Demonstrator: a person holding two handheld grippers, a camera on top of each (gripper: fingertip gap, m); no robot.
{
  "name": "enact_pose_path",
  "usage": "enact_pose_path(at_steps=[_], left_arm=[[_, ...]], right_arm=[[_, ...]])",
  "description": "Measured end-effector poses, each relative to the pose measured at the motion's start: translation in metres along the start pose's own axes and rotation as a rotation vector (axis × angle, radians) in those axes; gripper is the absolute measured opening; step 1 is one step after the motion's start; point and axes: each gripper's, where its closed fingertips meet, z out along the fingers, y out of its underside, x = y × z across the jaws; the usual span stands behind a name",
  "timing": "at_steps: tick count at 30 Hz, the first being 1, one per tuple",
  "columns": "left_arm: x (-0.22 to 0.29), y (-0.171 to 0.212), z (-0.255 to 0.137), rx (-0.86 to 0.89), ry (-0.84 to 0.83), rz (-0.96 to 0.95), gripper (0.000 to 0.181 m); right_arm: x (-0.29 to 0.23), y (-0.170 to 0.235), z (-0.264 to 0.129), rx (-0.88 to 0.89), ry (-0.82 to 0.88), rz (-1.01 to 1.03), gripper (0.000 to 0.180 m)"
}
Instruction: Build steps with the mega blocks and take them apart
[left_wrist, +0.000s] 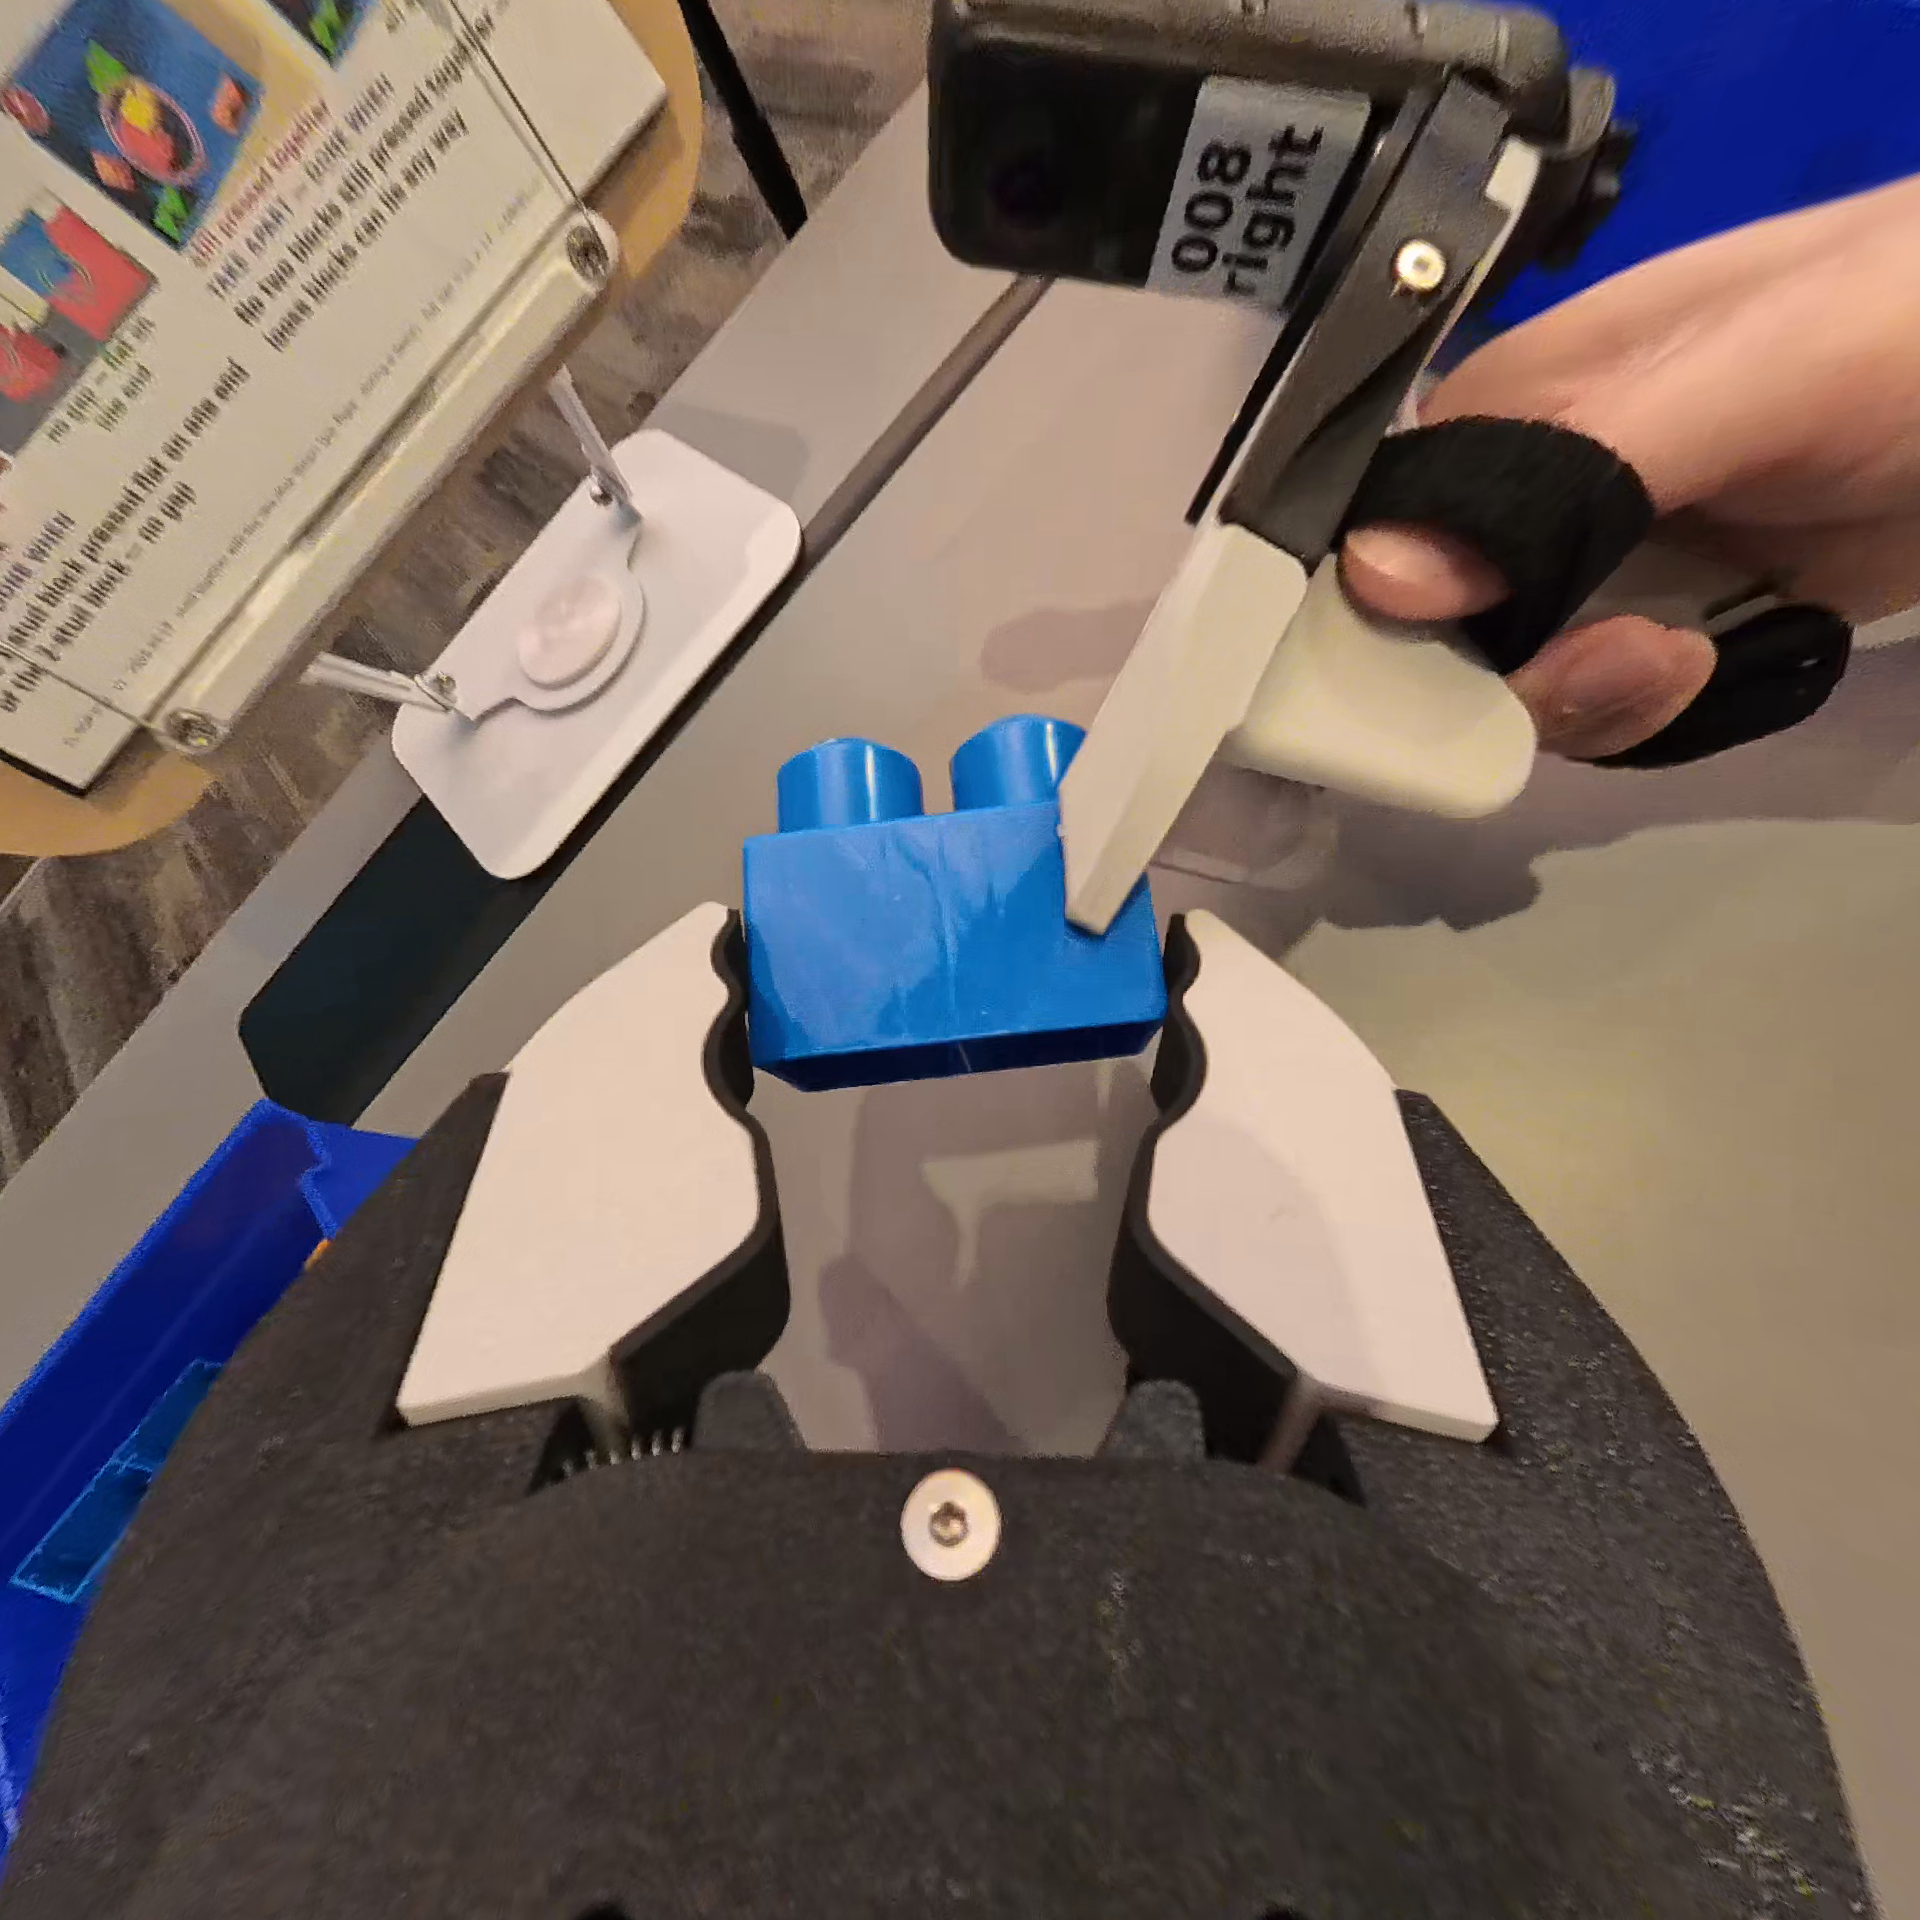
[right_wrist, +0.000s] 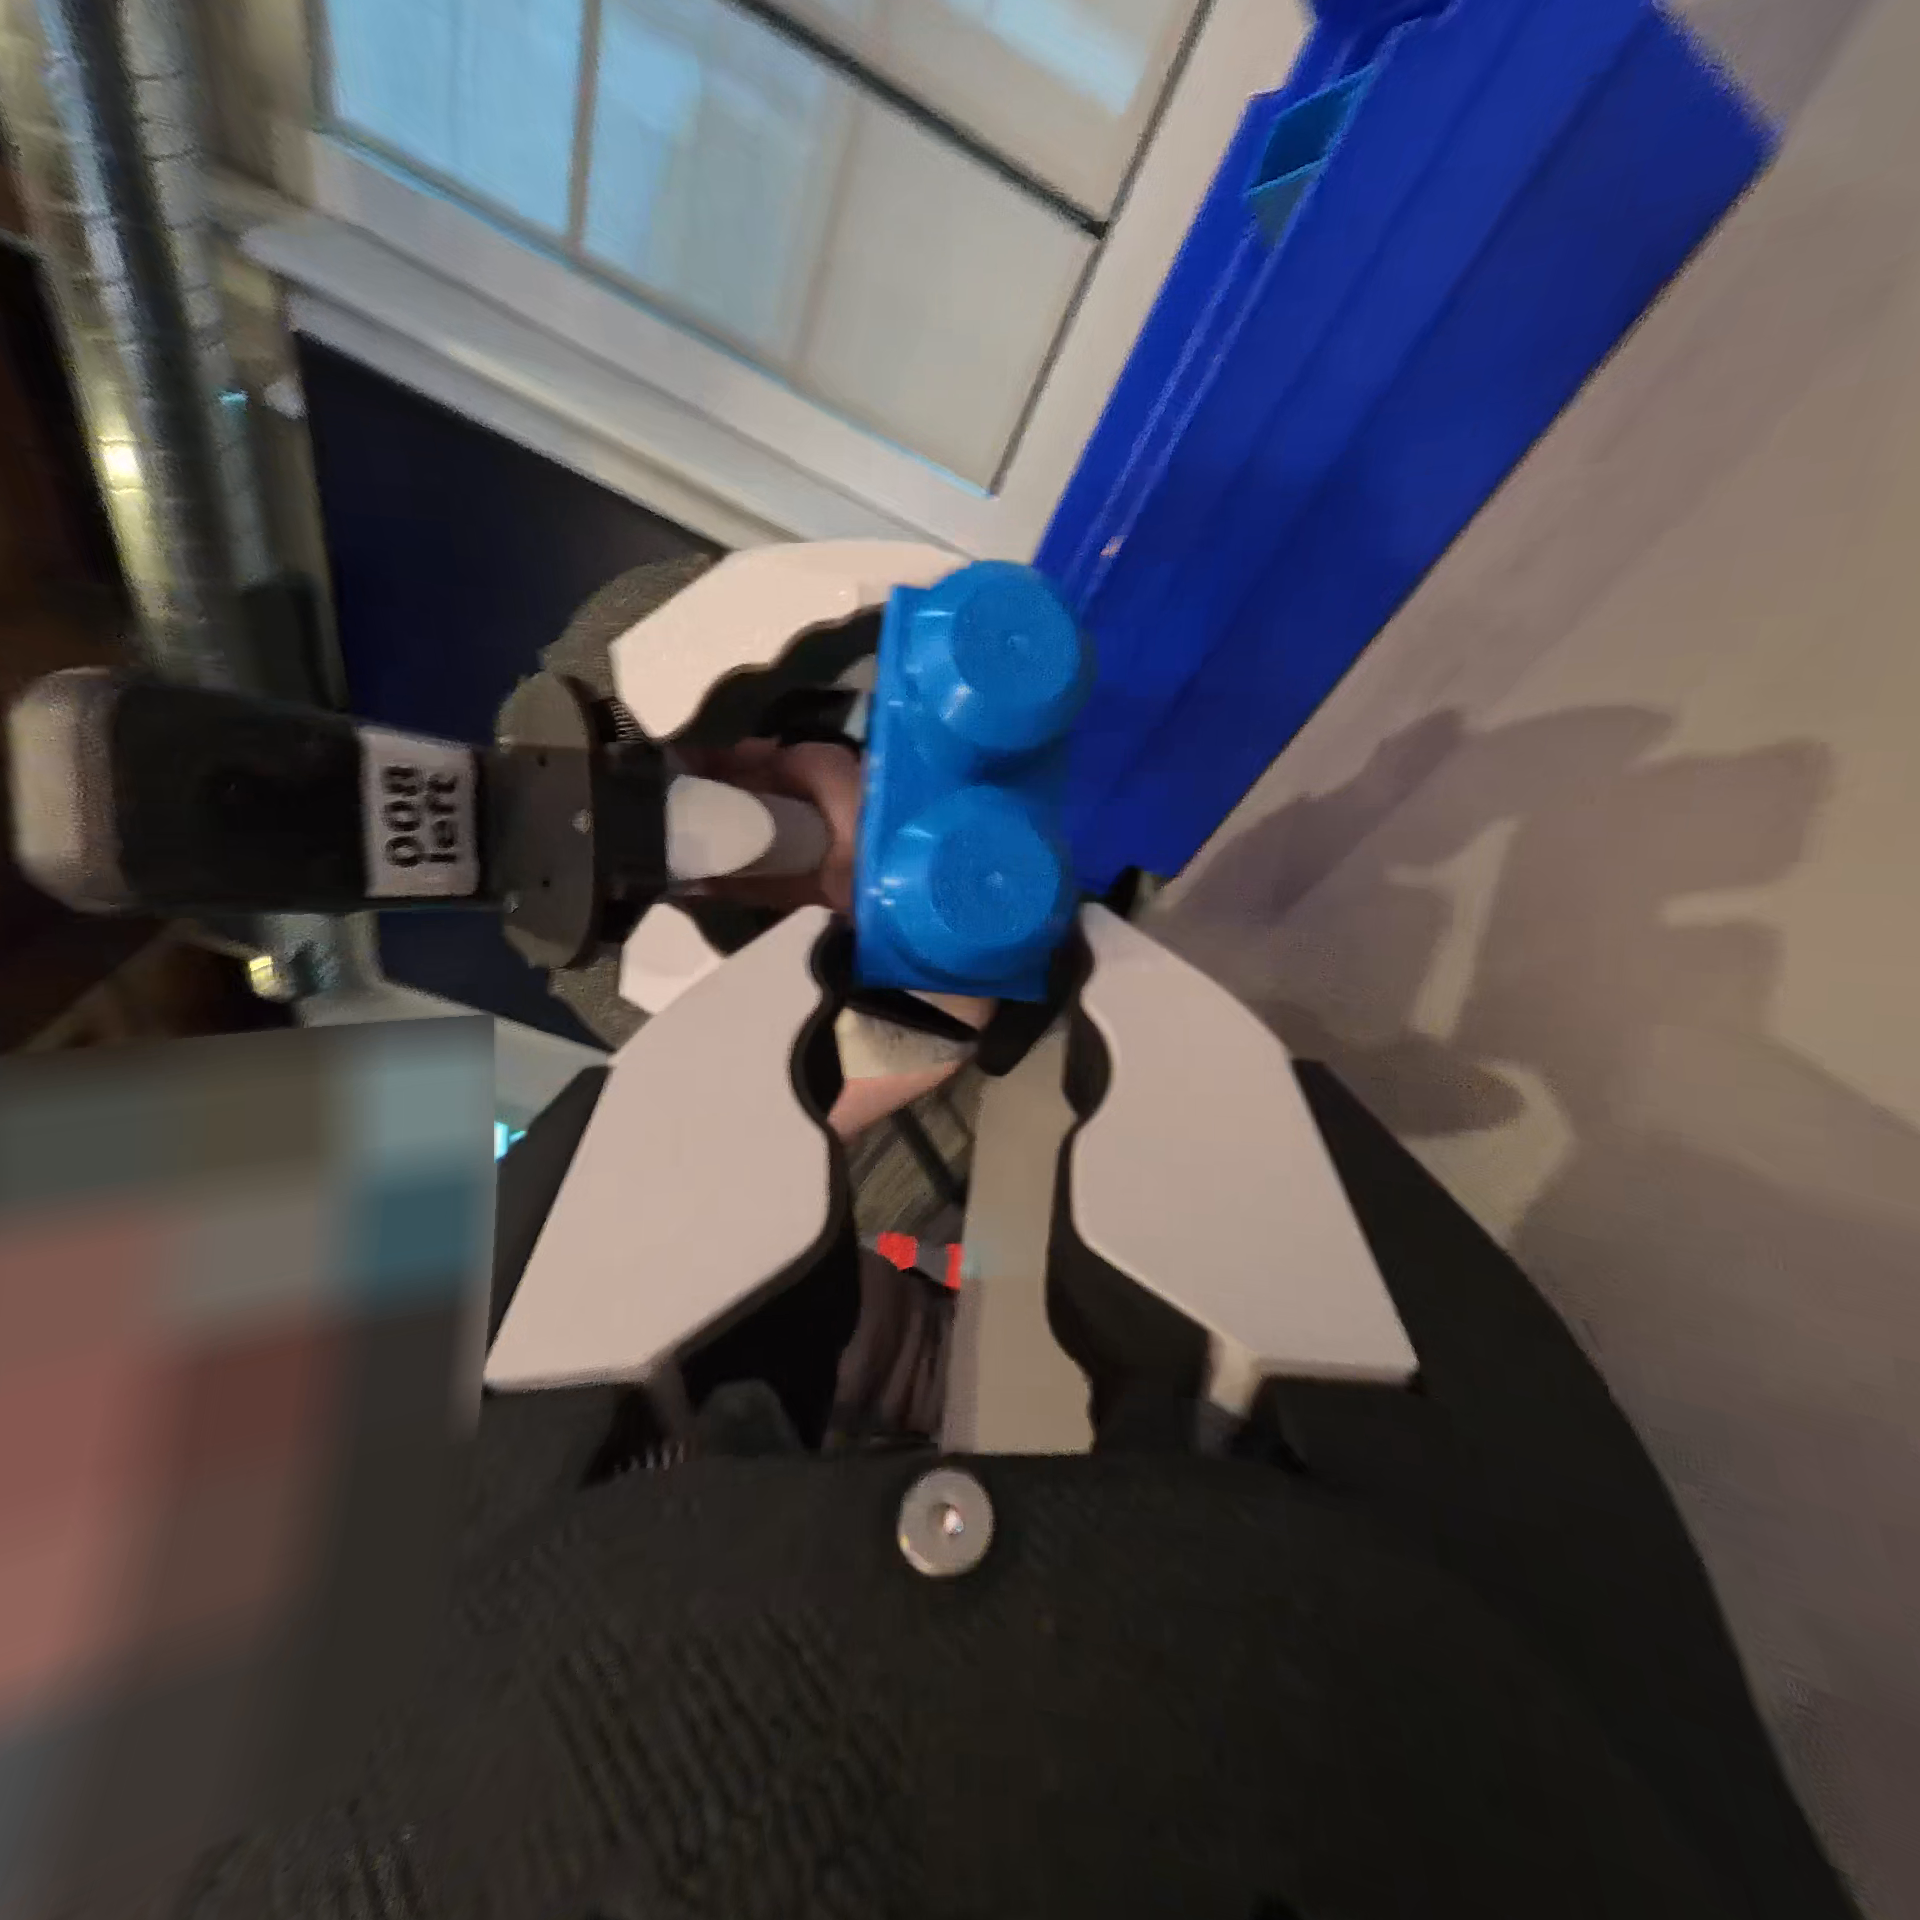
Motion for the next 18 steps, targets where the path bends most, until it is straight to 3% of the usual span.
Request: enact_pose_path(at_steps=[3,5,7,9,13,18], left_arm=[[0.001,-0.005,-0.004,0.04,0.028,0.009,0.077],[0.004,-0.003,-0.008,0.026,0.091,-0.009,0.088],[0.006,-0.004,-0.016,0.022,0.192,-0.074,0.1],[0.01,-0.01,-0.029,0.064,0.338,-0.183,0.101],[0.012,-0.026,-0.05,0.19,0.578,-0.336,0.082],[0.02,-0.027,-0.055,0.211,0.682,-0.314,0.076]], right_arm=[[-0.006,-0.003,-0.002,0.015,-0.022,-0.044,0.037],[-0.01,-0.005,-0.005,0.002,-0.005,-0.122,0.037],[-0.018,-0.009,-0.011,0.001,0.009,-0.213,0.037],[-0.028,-0.012,-0.018,-0.002,0.032,-0.319,0.037],[-0.047,-0.006,-0.023,-0.078,0.093,-0.552,0.037],[-0.057,0.016,-0.016,-0.219,0.163,-0.738,0.037]])
